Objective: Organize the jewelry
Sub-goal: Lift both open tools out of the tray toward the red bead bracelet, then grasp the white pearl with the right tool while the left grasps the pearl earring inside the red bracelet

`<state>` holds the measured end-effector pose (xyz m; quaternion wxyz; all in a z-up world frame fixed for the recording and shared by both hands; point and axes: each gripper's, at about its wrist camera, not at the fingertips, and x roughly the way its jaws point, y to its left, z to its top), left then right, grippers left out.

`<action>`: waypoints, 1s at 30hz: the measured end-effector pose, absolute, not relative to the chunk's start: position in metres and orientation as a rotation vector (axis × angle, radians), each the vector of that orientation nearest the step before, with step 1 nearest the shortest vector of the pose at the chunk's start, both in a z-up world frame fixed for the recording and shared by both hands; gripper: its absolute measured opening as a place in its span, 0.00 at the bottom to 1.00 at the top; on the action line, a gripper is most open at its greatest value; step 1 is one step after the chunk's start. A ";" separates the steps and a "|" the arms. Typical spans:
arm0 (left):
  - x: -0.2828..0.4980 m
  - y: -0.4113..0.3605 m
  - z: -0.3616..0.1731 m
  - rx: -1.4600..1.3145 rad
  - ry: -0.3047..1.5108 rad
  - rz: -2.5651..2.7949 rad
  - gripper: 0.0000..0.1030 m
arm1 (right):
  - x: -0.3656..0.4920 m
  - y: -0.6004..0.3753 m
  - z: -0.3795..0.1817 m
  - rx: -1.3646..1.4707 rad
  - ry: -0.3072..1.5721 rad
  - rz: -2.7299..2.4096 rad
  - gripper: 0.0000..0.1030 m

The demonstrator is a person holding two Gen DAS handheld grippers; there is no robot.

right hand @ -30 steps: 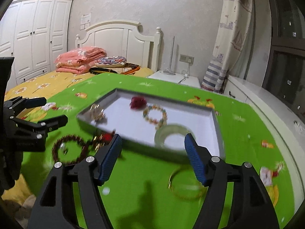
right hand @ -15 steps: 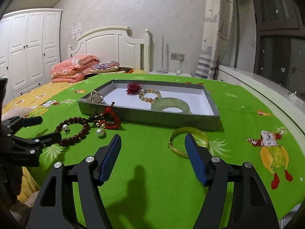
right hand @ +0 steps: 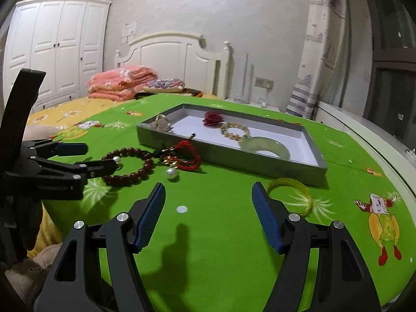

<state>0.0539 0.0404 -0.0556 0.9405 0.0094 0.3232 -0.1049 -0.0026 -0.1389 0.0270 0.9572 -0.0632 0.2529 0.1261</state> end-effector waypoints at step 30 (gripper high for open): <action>0.047 0.048 -0.052 -0.002 0.628 -0.313 0.79 | 0.064 -0.087 0.022 -0.187 0.795 0.335 0.13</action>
